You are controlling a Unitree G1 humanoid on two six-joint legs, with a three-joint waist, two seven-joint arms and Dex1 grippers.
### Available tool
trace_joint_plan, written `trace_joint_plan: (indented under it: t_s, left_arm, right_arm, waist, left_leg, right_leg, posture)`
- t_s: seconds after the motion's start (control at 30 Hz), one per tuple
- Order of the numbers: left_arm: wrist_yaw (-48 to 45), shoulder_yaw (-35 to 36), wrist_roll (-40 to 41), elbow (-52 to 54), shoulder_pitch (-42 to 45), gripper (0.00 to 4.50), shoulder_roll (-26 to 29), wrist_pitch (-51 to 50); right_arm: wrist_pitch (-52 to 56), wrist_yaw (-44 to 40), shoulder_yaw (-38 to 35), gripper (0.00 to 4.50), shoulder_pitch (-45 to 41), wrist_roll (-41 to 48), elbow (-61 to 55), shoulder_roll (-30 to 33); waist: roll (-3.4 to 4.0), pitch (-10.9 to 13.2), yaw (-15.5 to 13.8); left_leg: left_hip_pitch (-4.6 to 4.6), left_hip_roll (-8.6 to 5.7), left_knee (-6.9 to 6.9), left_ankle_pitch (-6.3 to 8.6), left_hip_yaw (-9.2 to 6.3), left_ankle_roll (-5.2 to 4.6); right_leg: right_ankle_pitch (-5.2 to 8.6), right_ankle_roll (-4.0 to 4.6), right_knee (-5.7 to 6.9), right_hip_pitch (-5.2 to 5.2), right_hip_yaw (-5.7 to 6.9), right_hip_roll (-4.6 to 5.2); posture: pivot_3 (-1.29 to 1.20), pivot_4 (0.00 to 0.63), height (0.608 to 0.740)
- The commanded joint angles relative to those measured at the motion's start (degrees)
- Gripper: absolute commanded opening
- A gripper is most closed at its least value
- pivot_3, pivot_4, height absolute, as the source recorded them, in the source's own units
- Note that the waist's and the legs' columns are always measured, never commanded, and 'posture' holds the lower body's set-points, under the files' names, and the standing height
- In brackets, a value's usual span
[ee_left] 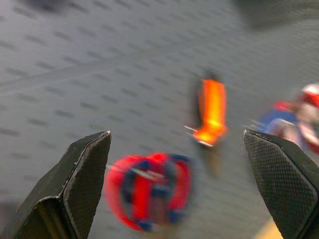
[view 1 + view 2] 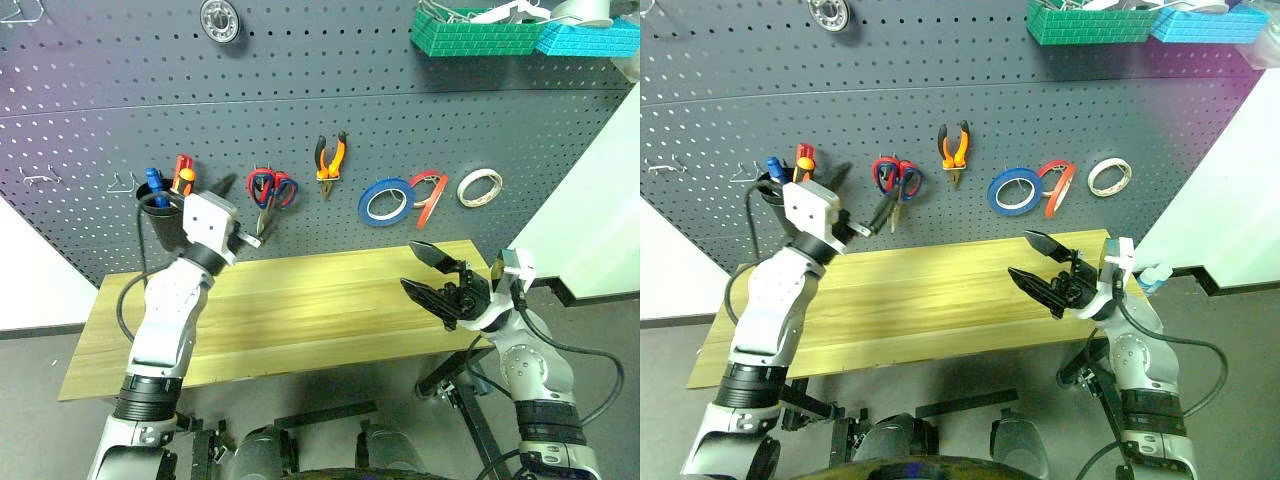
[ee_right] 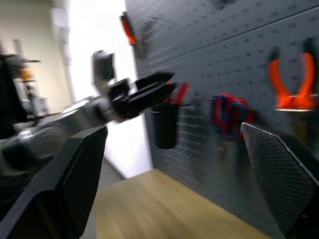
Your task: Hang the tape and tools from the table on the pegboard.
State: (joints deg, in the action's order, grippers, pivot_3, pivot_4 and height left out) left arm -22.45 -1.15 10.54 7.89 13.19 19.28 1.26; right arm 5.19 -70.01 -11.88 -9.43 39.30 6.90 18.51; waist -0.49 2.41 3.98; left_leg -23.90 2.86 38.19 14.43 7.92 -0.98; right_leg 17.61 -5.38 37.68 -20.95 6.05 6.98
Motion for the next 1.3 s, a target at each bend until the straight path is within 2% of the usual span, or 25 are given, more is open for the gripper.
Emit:
trace_joint_plan:
  t_s: [0.03,0.13,0.23,0.4,0.47,0.67,1.1,1.27,1.3]
  left_arm:
    - [-1.35,-0.69,-0.04,0.63,-1.97,4.45,-0.64,0.75]
    - [-2.17,-0.62,0.01,-1.17,-3.98,4.45,-1.30,1.29]
    - [-1.27,-0.17,-1.94,-3.26,-6.60,4.45,-1.50,3.87]
    - [2.55,1.80,-4.38,-5.71,-11.64,4.45,-2.61,6.82]
    - [3.71,3.15,-3.91,-5.77,-13.55,4.45,-3.14,7.25]
    - [8.81,8.32,-2.68,-7.02,-18.48,4.45,-5.16,7.13]
    - [11.40,11.78,-0.91,-0.67,-28.60,4.45,-7.33,3.11]
    - [11.56,11.66,0.02,3.66,-32.83,4.45,-8.44,1.00]
    - [11.31,11.24,-0.06,4.35,-33.58,4.45,-8.53,0.31]
  right_arm:
    - [-6.14,6.85,-0.42,4.50,-1.74,-5.09,3.01,-2.79]
    - [-11.33,12.82,0.01,4.50,-1.28,-10.34,5.65,-4.95]
    - [-11.37,17.71,0.67,4.50,0.74,-12.09,5.63,-7.15]
    - [-19.32,37.96,0.91,4.50,4.91,-27.57,6.06,-9.91]
    - [-18.37,42.14,1.64,4.50,6.78,-30.13,3.88,-10.31]
    - [-9.32,50.70,0.96,4.50,10.65,-29.45,-2.46,-11.61]
    - [8.54,56.69,2.35,4.50,21.84,-27.44,-21.27,-11.00]
    - [8.49,57.99,0.62,4.50,24.49,-26.16,-24.47,-11.48]
    - [6.90,58.35,1.48,4.50,24.86,-28.56,-24.37,-10.58]
  waist:
    - [0.02,-0.01,0.00]
    - [0.10,-0.04,-0.03]
    - [0.14,-0.07,-0.05]
    - [0.26,-0.12,-0.09]
    - [0.28,-0.16,-0.04]
    - [0.53,-0.32,-0.04]
    - [0.64,-0.45,-0.61]
    - [0.68,-0.46,-0.96]
    - [0.68,-0.46,-1.12]
  left_leg:
    - [0.02,0.00,-0.01,0.00,0.00,0.00]
    - [0.03,0.02,-0.04,-0.01,0.00,0.01]
    - [0.04,0.01,-0.03,0.00,0.03,0.00]
    - [0.08,0.03,-0.05,0.10,0.03,-0.06]
    - [0.08,0.02,-0.05,0.19,0.06,0.06]
    - [0.12,0.06,-0.08,0.23,0.07,0.01]
    - [0.13,0.05,-0.11,0.32,0.06,-0.11]
    - [0.13,0.07,-0.16,0.33,0.07,-0.11]
    - [0.11,0.07,-0.18,0.34,0.07,-0.11]
  right_leg:
    - [0.00,0.00,0.00,0.00,-0.01,0.00]
    - [0.01,0.02,0.02,-0.02,-0.02,-0.02]
    - [0.01,0.01,0.01,-0.01,-0.05,0.00]
    - [0.02,0.02,0.00,-0.19,-0.06,0.02]
    - [0.02,0.02,0.00,-0.22,-0.08,0.05]
    - [0.02,0.04,0.00,-0.24,-0.13,0.05]
    - [0.12,0.20,-0.09,-0.24,-0.14,0.13]
    - [0.13,0.23,-0.22,-0.24,-0.13,0.18]
    - [0.14,0.24,-0.30,-0.24,-0.14,0.19]
  posture:
    - [-0.07,0.000,0.740]
    - [-0.07,0.000,0.740]
    - [-0.07,0.000,0.740]
    - [-0.07,0.000,0.740]
    - [-0.07,0.000,0.740]
    - [-0.07,0.000,0.740]
    - [-0.06,0.000,0.740]
    - [-0.06,0.000,0.740]
    - [-0.05,0.000,0.740]
